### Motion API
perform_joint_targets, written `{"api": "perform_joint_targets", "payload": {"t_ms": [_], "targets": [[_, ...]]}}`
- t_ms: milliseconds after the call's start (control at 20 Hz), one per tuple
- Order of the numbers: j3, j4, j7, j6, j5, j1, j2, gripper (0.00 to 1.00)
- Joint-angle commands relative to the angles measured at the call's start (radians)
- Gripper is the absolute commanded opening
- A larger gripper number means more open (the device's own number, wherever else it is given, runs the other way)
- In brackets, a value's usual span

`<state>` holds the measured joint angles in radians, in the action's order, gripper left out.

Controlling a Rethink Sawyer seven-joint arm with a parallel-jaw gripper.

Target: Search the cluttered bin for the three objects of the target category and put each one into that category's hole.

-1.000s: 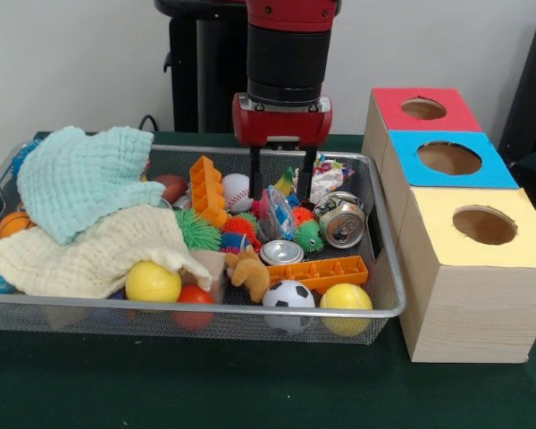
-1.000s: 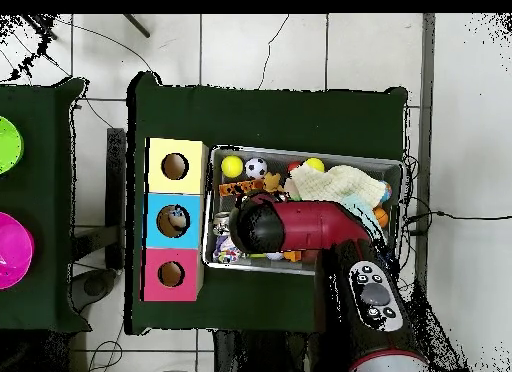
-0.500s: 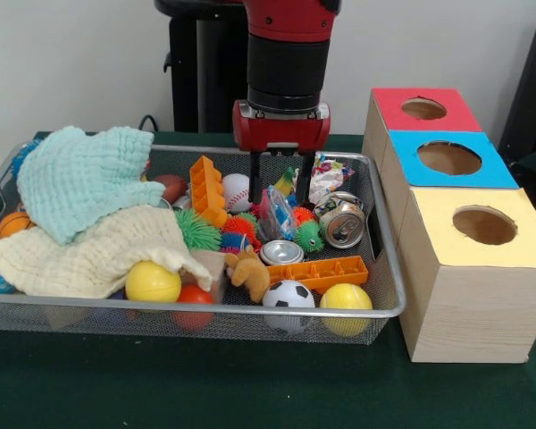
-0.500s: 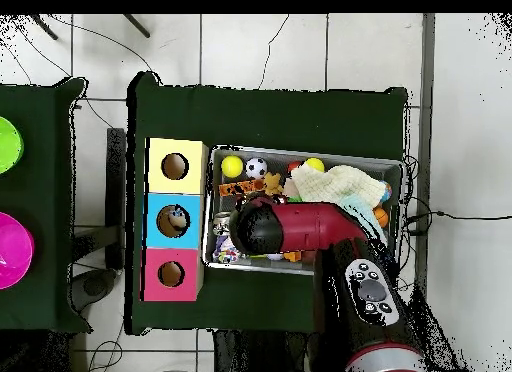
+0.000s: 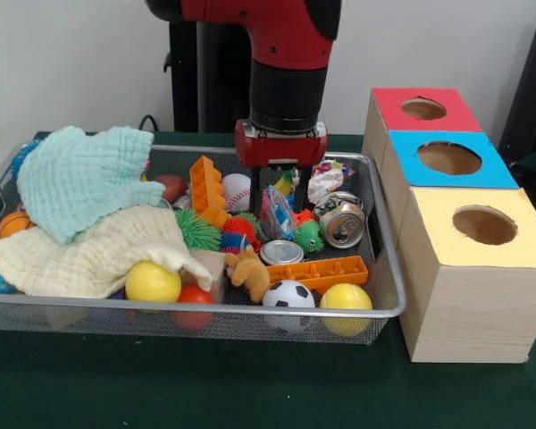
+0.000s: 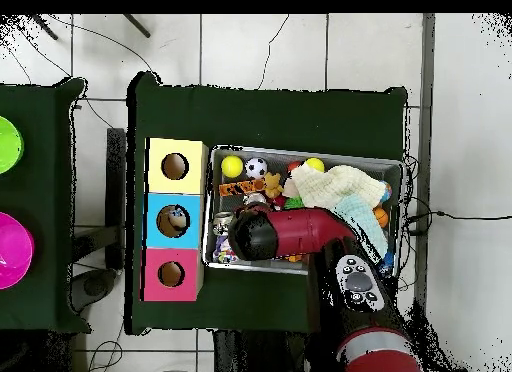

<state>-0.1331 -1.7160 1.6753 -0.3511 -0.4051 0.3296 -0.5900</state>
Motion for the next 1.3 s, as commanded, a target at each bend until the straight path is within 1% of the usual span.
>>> {"api": "perform_joint_targets", "payload": {"t_ms": [50, 450, 750, 800, 1300], "targets": [[0.013, 0.03, 0.068, 0.074, -0.069, 0.003, 0.064, 1.0], [0.017, 0.039, 0.069, 0.074, -0.065, -0.003, 0.073, 1.0], [0.016, 0.035, 0.068, 0.053, -0.048, 0.001, 0.075, 1.0], [0.017, 0.034, 0.069, 0.052, -0.048, 0.0, 0.076, 0.0], [-0.004, 0.032, 0.054, 0.019, -0.032, 0.01, 0.058, 0.0]]}}
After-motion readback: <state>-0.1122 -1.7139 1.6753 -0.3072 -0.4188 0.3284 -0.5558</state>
